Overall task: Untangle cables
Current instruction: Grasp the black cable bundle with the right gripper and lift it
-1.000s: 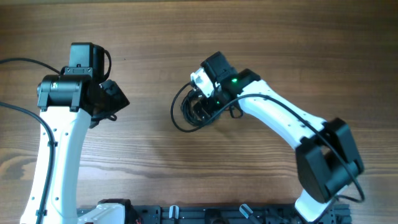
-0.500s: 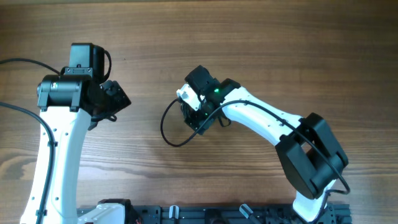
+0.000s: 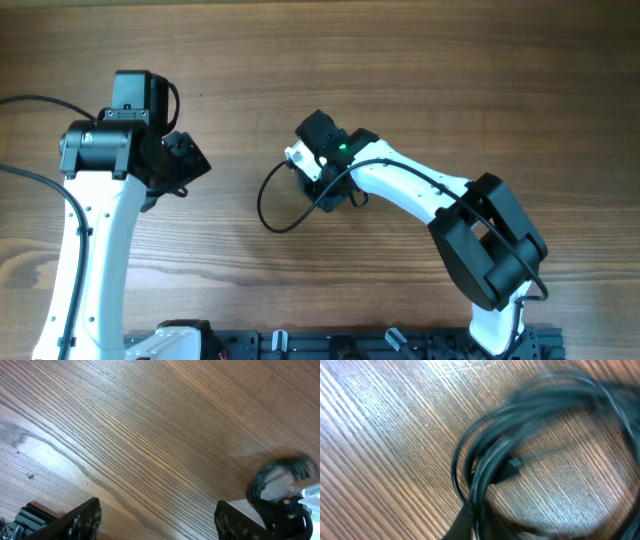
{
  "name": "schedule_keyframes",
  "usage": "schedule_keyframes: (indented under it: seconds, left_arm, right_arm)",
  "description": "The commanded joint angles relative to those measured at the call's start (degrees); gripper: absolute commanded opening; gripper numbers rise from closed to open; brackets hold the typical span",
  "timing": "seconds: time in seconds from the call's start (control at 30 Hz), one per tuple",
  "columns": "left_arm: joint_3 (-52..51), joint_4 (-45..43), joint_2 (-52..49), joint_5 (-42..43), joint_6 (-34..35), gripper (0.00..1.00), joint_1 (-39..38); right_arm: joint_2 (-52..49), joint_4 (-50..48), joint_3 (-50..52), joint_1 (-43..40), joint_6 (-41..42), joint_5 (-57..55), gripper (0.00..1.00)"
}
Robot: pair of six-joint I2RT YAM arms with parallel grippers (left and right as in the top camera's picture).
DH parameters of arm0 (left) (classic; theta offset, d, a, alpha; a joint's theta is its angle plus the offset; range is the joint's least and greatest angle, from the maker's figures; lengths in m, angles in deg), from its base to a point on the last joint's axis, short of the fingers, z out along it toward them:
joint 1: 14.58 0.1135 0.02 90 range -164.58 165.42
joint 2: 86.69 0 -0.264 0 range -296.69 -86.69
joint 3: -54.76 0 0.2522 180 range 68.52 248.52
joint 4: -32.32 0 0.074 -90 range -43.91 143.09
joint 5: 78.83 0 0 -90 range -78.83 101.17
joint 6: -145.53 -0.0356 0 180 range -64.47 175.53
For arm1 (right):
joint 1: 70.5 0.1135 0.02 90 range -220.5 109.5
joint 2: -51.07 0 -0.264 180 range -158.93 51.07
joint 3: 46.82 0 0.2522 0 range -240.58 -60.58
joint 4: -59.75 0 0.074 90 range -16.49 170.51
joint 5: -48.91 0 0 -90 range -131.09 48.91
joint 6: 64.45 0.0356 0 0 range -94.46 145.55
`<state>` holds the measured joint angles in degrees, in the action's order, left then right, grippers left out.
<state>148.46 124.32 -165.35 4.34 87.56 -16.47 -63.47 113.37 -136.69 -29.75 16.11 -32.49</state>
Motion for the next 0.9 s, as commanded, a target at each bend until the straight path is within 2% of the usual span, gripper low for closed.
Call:
schedule_keyframes:
  seconds: [0.0, 0.17, 0.27, 0.4, 0.5, 0.57, 0.63, 0.77, 0.87]
  left_arm:
    - [0.5, 0.3, 0.1, -0.7, -0.3, 0.75, -0.2]
    - [0.5, 0.9, 0.1, -0.7, -0.3, 0.75, -0.2]
    - [0.5, 1.0, 0.1, -0.7, -0.3, 0.75, -0.3]
    - [0.5, 1.4, 0.1, 0.9, -0.3, 0.75, -0.3]
    - [0.5, 1.5, 0.1, 1.7, -0.3, 0.75, -0.3]
    - [0.5, 1.5, 0.1, 4.3, -0.3, 0.73, -0.3]
    - [0.5, 0.2, 0.1, 16.7, -7.9, 0.68, -0.3]
    - [0.5, -1.9, 0.1, 46.9, -32.2, 0.64, -2.8]
    - [0.5, -2.4, 0.1, 51.8, -40.7, 0.65, -7.0]
  right_arm:
    - [-1.0, 1.5, 0.7, 0.2, 5.7, 0.3, 0.04]
    - [4.5, 5.5, -1.5, 0.2, 6.6, 0.0, 0.04]
    - [13.9, 5.8, -3.8, 0.2, 6.4, -0.2, 0.04]
    - [26.5, 2.6, -5.9, 0.2, 6.4, -4.5, 0.04]
    - [37.2, -3.7, -5.9, 0.2, 6.6, -8.9, 0.04]
    - [41.0, -6.3, -5.9, 0.2, 6.6, -9.0, 0.04]
    - [44.0, -7.6, -5.9, 0.2, 6.6, -9.0, 0.04]
    - [44.1, -5.7, -5.9, 0.2, 6.6, -9.0, 0.04]
    - [44.1, -5.2, -5.9, 0.2, 7.0, -8.7, 0.04]
